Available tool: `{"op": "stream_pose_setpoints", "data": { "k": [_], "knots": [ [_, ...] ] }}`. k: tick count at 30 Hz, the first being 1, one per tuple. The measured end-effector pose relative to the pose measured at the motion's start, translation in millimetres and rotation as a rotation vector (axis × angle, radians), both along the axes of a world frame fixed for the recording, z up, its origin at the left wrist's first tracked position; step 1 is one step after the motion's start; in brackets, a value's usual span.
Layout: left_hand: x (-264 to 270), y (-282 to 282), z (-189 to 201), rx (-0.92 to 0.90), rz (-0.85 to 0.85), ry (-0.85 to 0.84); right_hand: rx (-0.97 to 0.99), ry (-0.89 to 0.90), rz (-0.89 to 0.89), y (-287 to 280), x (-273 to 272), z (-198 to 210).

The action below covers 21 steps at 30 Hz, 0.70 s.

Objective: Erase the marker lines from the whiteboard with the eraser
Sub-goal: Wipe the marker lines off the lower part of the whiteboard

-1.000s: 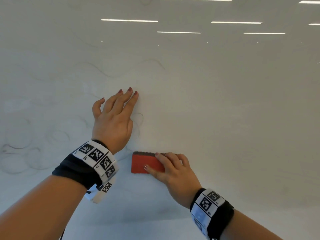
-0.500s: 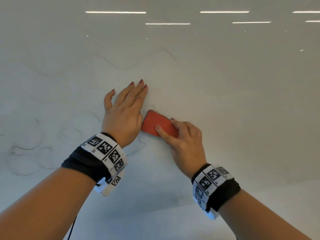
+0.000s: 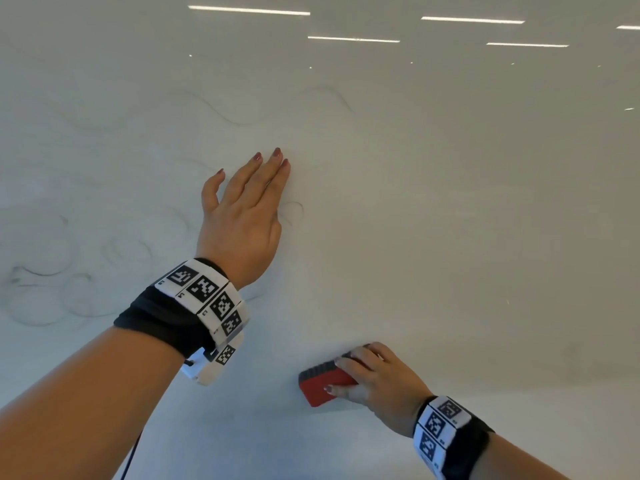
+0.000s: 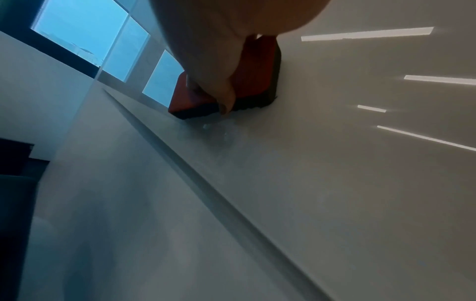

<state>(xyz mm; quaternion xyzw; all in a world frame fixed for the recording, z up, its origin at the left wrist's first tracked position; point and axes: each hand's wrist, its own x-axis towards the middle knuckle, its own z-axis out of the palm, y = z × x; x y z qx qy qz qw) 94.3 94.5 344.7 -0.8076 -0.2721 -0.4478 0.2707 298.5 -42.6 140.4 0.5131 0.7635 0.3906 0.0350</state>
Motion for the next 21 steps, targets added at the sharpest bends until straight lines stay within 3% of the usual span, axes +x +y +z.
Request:
{"op": "stream_pose_setpoints", "data": {
  "k": [2,4,7,10,13,21],
  "knots": [
    [2.3,-1.6,-0.5,-0.006,-0.002,-0.025,0.09,0.042,0.037,1.5,7.1,8.5],
    [5.2,-2.7,-0.9,0.001,0.002,-0.047,0.265,0.208,0.063,5.7,11.0,32.3],
    [8.6,-4.6,-1.9,0.008,0.014,-0.075,0.569,0.433,0.047,14.5,9.8,92.6],
    [10.4,-7.2,-2.7,0.002,0.027,-0.087,0.732,0.564,0.001,25.4,2.2,139.9],
    [10.5,-9.4,-2.5,-0.003,0.05,-0.085,0.761,0.57,0.003,33.4,-6.3,142.4],
    [11.2,-13.4,0.0,-0.011,0.116,-0.075,0.64,0.332,0.089,27.8,19.7,147.3]
  ]
}}
